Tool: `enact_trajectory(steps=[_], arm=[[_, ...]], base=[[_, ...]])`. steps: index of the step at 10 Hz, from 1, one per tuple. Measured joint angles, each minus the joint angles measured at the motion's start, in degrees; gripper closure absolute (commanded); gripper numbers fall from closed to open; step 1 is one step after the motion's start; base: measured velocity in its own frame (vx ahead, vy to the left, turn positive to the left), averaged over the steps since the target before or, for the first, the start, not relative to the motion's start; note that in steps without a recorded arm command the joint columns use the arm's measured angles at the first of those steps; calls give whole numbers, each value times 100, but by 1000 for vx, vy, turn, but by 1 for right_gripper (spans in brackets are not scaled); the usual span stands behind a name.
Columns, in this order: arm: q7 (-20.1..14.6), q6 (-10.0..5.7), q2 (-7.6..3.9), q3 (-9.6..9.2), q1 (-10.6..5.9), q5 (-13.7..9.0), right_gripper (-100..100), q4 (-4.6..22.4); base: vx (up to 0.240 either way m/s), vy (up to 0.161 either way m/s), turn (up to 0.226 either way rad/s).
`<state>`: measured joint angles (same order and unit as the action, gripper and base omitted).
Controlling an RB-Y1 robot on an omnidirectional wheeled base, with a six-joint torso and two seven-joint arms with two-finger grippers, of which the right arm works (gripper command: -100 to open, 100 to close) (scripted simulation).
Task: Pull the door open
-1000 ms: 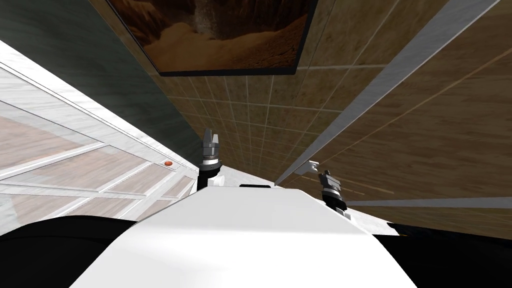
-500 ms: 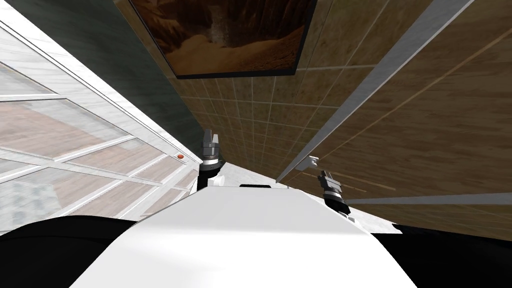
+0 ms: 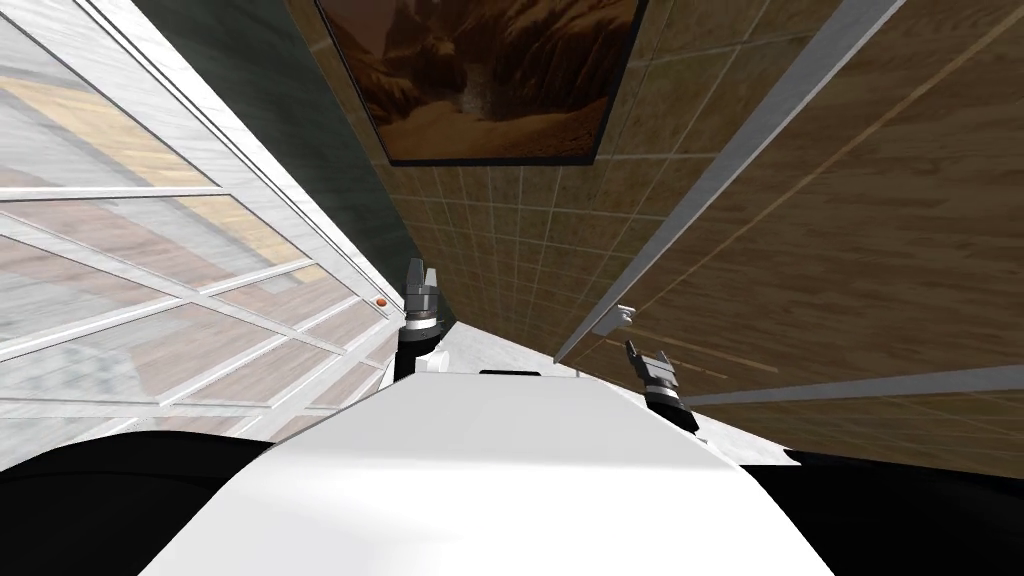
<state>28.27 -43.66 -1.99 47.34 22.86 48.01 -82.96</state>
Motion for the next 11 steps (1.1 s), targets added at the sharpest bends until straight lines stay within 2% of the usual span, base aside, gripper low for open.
enact_trajectory(steps=[2, 4, 6, 7, 11], arm=[[94, 5, -34, 3, -72, -10, -100, 57], [202, 14, -14, 7, -170, -23, -100, 135], [303, 46, 108, -6, -245, -25, -100, 152], [312, 50, 115, -8, -250, -26, 100, 151], [306, 47, 115, -22, -244, -15, 100, 167]], base=[[169, -56, 15], [207, -84, 19], [131, -73, 19], [-9, 6, -1], [-20, 11, 1]])
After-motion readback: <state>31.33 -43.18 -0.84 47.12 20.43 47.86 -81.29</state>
